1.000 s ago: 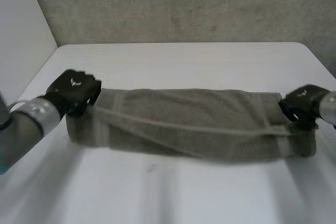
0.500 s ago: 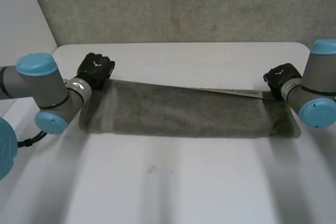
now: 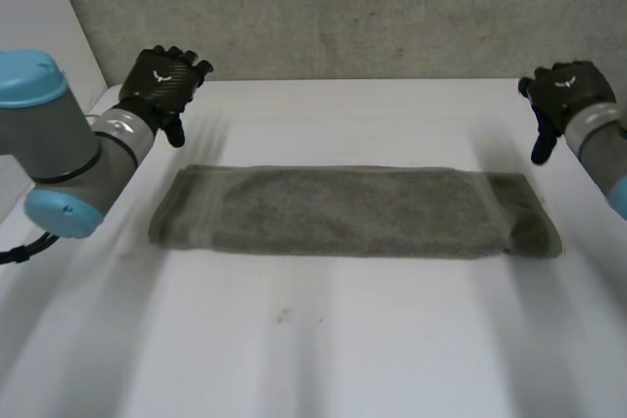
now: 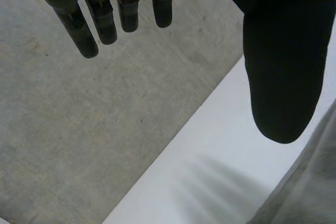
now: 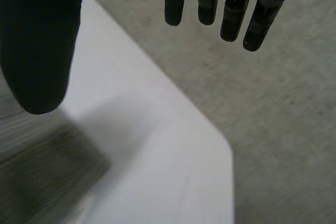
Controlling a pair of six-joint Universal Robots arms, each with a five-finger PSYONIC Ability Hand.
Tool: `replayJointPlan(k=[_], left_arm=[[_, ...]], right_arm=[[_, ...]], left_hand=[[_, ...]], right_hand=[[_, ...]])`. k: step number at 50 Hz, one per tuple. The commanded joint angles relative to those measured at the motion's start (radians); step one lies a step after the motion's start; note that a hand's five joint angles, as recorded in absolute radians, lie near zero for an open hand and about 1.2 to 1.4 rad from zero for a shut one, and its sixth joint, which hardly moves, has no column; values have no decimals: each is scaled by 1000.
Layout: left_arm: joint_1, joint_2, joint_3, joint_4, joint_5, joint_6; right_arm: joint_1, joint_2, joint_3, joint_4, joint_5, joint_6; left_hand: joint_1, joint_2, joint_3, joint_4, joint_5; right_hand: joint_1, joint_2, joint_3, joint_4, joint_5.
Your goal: Fold the towel.
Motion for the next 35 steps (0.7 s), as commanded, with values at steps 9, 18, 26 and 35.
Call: replayJointPlan(k=[9, 18, 26, 35], left_arm=[[-1, 178, -277, 42, 12, -94], [-2, 181, -280, 42, 12, -95], [-5, 224, -310, 42, 12, -95], [-2, 271, -356, 42, 14, -95]], right_arm=[[-169, -57, 418, 42, -177, 11], [-216, 0, 403, -25, -174, -3], [-249, -72, 383, -183, -12, -171], [-53, -95, 324, -303, 110, -388]], left_hand=[[7, 17, 12, 16, 18], [4, 14, 9, 13, 15], [-7, 2, -3, 1, 3], [-10, -1, -6, -2, 0]], right_hand=[[266, 243, 263, 242, 240], [1185, 1162, 1182, 1161, 1159], [1185, 1162, 1182, 1161, 1159], [1185, 1162, 1182, 1161, 1159]])
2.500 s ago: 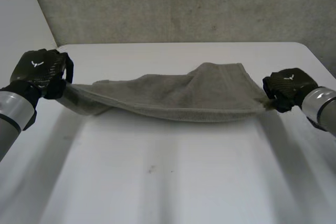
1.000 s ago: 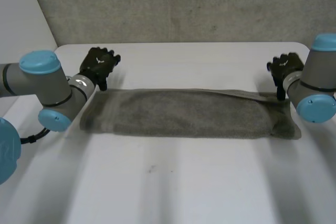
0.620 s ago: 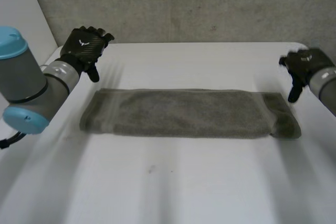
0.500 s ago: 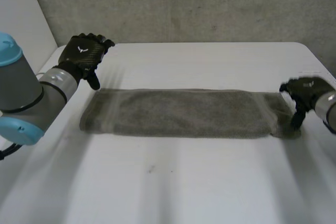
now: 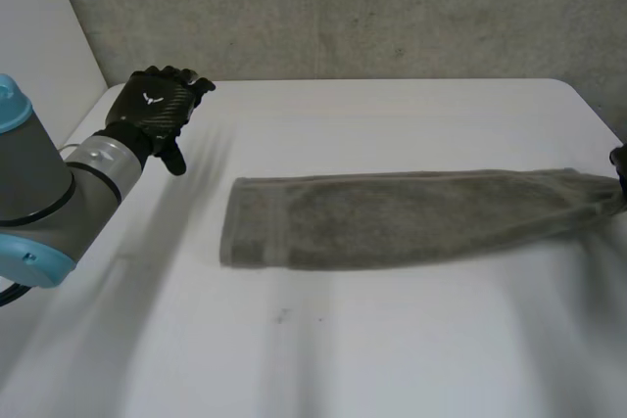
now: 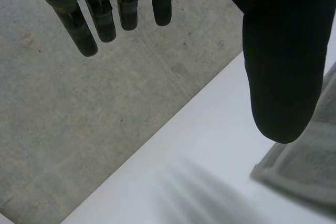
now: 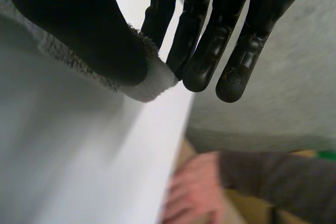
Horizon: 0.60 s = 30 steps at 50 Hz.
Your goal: Fold the towel.
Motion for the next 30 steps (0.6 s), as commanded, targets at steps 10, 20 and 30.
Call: replayJointPlan(k=[10, 20, 30], left_arm=[[15, 80, -81, 0, 0, 0], [33, 113, -139, 0, 0, -2], [15, 106, -134, 2, -2, -6]], right_arm=[[677, 128, -223, -125, -209, -83], [840, 321, -325, -115, -439, -68], [868, 357, -329, -115, -426, 35]], left_hand=[[7, 14, 13, 15, 15], [7, 14, 13, 15, 15], [10, 17, 16, 18, 18]], right_hand=[[449, 223, 214, 204, 248], [449, 223, 214, 204, 248], [-702, -928, -937, -947, -903]])
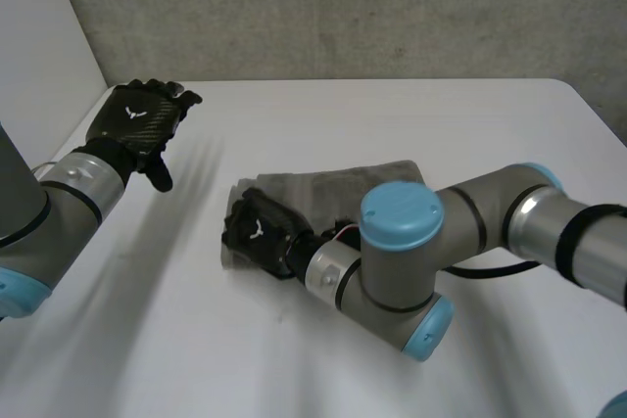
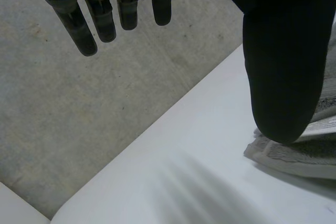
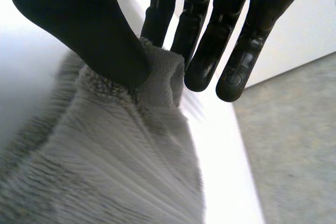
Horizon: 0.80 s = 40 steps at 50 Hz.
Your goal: Fold the towel.
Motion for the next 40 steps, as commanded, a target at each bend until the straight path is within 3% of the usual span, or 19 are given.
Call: replayJointPlan(k=[1, 5, 7, 14, 17, 24, 27, 29, 30, 31, 32, 34, 40], left_arm=[[-19, -15, 14, 2, -1, -5], [-51, -32, 33, 11, -2, -10], [-88, -50, 47, 15, -2, -14], [-213, -141, 114, 21, -7, -51], [-272, -196, 142, 34, -8, -86], [-315, -301, 174, 41, -19, -96], [-320, -342, 179, 41, -19, -86], [-318, -360, 179, 38, -19, -76], [-320, -374, 179, 37, -24, -57], [-320, -380, 174, 34, -31, -36], [-320, -380, 174, 34, -31, -36], [-318, -380, 163, 32, -62, 4], [-318, -368, 136, 31, -111, 21]], right_arm=[[0, -30, 9, 1, 61, 135], [-26, -124, 43, 3, 141, 287], [-108, -211, 115, 3, 195, 463], [-234, -323, 257, 58, 196, 640], [-305, -343, 325, 113, 192, 636], [-380, -345, 433, 139, 196, 587], [-403, -339, 476, 130, 212, 511], [-420, -336, 512, 101, 228, 418], [-420, -336, 512, 101, 229, 418], [-429, -342, 525, 75, 239, 381], [-429, -342, 525, 75, 239, 381], [-426, -345, 534, 24, 270, 317], [-422, -340, 494, -13, 320, 211]], left_hand=[[15, 21, 16, 22, 21], [21, 27, 22, 28, 27], [24, 30, 25, 31, 30], [30, 36, 31, 36, 36], [33, 39, 34, 39, 39], [39, 45, 39, 45, 44], [39, 45, 39, 45, 44], [39, 45, 39, 45, 44], [42, 48, 42, 48, 47], [42, 48, 42, 48, 47], [42, 48, 42, 48, 47], [42, 48, 42, 48, 47], [42, 48, 42, 48, 47]], right_hand=[[-772, -943, -953, -954, -942], [-772, -943, -953, -954, -942], [-772, -943, -953, -954, -942], [-772, -943, -953, -954, -942], [-772, -943, -953, -954, -942], [-765, -936, -945, -947, -934], [-554, -725, -734, -735, -723], [-154, -325, -334, -335, -323], [-151, -322, -332, -333, -321], [64, -107, -117, -118, -106], [66, -105, -115, -116, -104], [448, 277, 267, 266, 278], [449, 278, 269, 268, 280]])
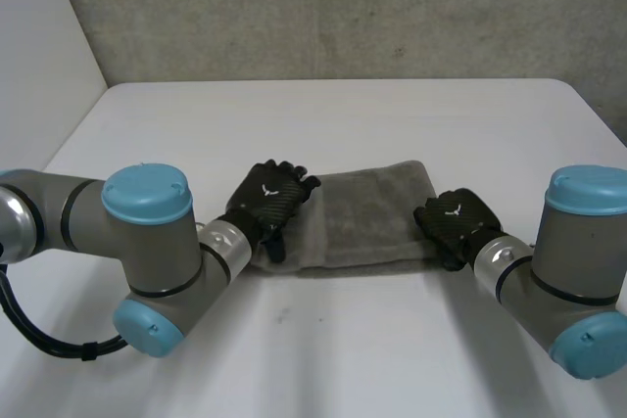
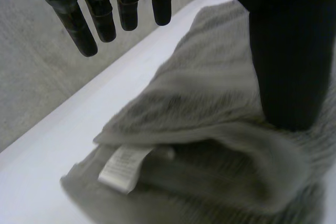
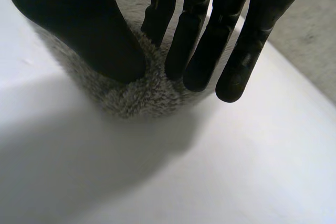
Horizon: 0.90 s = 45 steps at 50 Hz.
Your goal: Fold the towel.
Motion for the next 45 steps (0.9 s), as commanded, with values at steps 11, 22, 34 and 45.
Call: replayJointPlan(k=[11, 22, 34, 45], left_arm=[[61, 201, -105, -4, -127, 26], [260, 355, -184, -4, -190, 19], [250, 352, -162, -3, -159, -77], [78, 250, -58, -6, -73, -170]], right_arm=[[308, 49, -262, -85, 120, -402], [526, 270, -381, -89, -160, -540], [465, 167, -342, -98, -198, -312], [258, 17, -336, -6, -133, 550]], left_hand=[[39, 38, 40, 39, 37], [27, 27, 28, 28, 25], [39, 38, 40, 39, 37], [92, 91, 93, 92, 90]], right_hand=[[468, 221, 223, 218, 258], [468, 221, 223, 218, 258], [-754, -1001, -999, -1004, -964], [-754, -1001, -999, -1004, -964]])
